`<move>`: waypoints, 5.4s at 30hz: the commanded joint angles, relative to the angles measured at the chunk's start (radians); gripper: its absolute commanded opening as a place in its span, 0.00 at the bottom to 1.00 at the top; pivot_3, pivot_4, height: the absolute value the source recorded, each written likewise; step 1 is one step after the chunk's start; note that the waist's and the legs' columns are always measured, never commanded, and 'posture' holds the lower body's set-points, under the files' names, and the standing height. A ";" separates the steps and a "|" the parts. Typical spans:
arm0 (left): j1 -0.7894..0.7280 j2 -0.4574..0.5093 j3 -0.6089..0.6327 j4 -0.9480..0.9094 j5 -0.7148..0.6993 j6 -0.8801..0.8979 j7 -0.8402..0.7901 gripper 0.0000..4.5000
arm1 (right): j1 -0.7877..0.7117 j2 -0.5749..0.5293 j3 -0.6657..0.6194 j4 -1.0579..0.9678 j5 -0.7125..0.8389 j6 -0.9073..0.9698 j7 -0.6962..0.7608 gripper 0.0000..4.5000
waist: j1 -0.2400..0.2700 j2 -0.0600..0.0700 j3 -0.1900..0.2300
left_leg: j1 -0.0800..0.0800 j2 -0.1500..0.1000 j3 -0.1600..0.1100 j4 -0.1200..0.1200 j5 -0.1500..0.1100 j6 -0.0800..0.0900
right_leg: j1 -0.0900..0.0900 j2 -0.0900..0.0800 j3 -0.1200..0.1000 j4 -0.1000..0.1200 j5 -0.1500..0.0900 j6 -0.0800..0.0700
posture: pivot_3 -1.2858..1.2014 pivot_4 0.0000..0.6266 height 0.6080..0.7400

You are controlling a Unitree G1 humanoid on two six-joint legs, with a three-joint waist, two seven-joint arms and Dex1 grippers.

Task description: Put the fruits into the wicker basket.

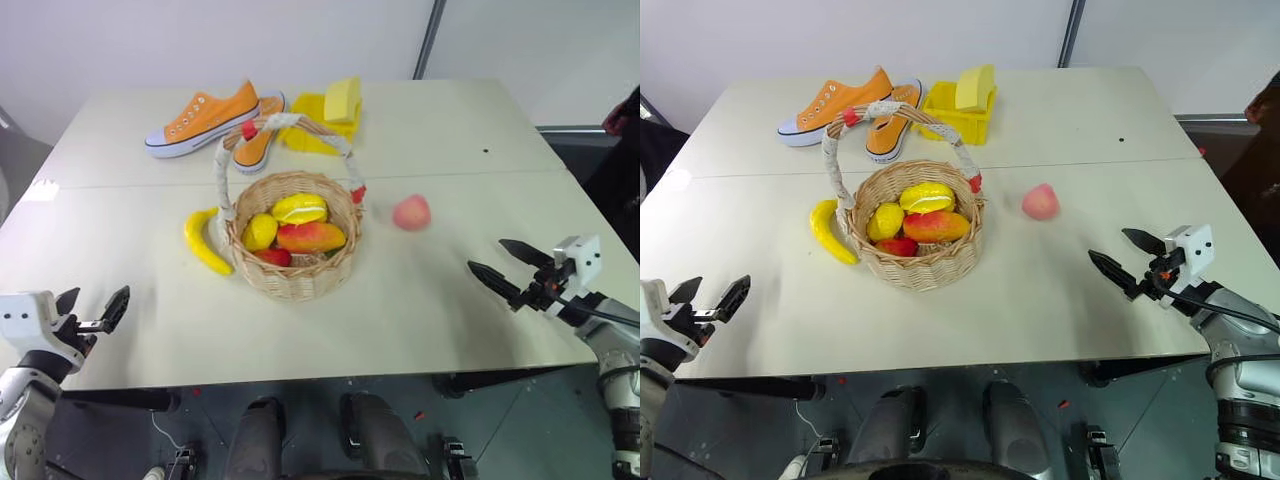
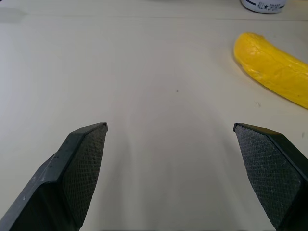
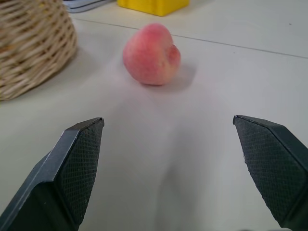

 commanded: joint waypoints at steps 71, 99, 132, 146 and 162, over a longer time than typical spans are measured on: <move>-0.370 0.022 0.173 -0.436 -0.354 0.421 -0.209 0.12 | -0.293 -0.097 0.292 -0.638 0.227 0.282 0.074 1.00 | 0.012 -0.005 0.000 | -0.003 -0.002 0.000 0.003 0.000 0.000 | 0.002 -0.007 -0.001 -0.004 0.004 0.000 | 0.52 0.24 1.00; -0.851 0.044 -0.499 -0.366 -0.334 0.816 0.321 0.90 | -0.295 -0.048 0.234 -0.607 0.207 0.319 -0.103 1.00 | 0.006 -0.005 0.000 | -0.003 -0.002 -0.002 0.003 0.000 0.000 | 0.001 0.000 0.000 -0.001 0.005 0.004 | 0.52 0.24 1.00; -0.353 0.152 -0.354 -0.491 -0.275 0.291 -0.214 0.91 | -0.374 0.016 0.299 -0.200 -0.202 0.237 -0.204 0.57 | 0.010 -0.002 0.001 | -0.003 -0.002 0.001 0.002 0.000 0.001 | -0.001 0.000 0.002 -0.001 0.004 0.004 | 0.52 0.24 1.00; -0.254 0.161 -0.245 -0.324 -0.198 0.109 -0.349 0.91 | -0.585 0.269 0.551 -0.631 0.043 0.658 -0.429 0.57 | -0.020 -0.002 0.001 | -0.003 0.000 -0.003 0.002 0.000 0.001 | -0.003 0.002 0.002 -0.001 0.005 0.002 | 0.52 0.24 1.00; -0.231 0.129 -0.256 -0.380 -0.207 0.106 -0.300 0.91 | -0.436 0.173 0.394 -0.759 0.205 0.677 -0.275 0.99 | -0.018 -0.002 0.000 | -0.006 -0.002 0.000 0.001 -0.001 0.001 | -0.004 -0.001 0.003 -0.003 0.005 0.002 | 0.52 0.24 1.00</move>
